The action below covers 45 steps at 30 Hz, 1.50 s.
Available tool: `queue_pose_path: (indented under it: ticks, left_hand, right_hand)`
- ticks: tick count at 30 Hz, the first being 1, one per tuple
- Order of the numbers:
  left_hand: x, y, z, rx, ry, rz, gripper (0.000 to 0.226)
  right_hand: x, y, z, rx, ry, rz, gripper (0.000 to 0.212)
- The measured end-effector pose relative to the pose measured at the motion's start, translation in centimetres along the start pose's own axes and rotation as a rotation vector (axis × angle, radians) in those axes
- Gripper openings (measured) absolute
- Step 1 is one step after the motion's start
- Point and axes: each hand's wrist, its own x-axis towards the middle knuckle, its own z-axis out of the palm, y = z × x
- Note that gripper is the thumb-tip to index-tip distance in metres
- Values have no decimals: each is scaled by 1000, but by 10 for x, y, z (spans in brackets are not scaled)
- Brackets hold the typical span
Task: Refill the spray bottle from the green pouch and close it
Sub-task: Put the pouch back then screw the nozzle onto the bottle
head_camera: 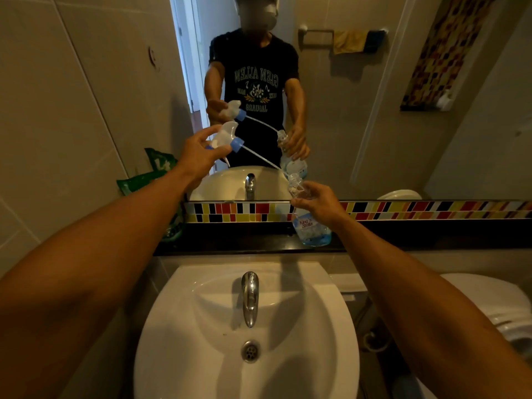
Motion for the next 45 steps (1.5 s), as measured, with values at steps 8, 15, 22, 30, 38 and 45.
queue_pose_path:
  ticks: [8,15,22,30,38,45]
  left_hand:
    - [6,23,19,-434,-202,-129,53]
    - [1,23,42,-518,-127,-189,36]
    - [-9,14,49,-430,-178,-190,23]
    - [-13,6,46,-303,-125,-110,50]
    - [-6,-9,38,-287,-118,-79,53]
    - [-4,-15,40,-311,-172,-169,50]
  right_hand:
    - [6,-24,14,83,-38,-81,50]
    - [11,-38,32,110,-76,-81,68]
    - [13,-51,51,179,-94,-96,73]
    - [15,-59,66,192,-98,-141,65]
    - [17,-61,70,255,-122,-116,67]
    - [17,-57,70,267,-109,-86,53]
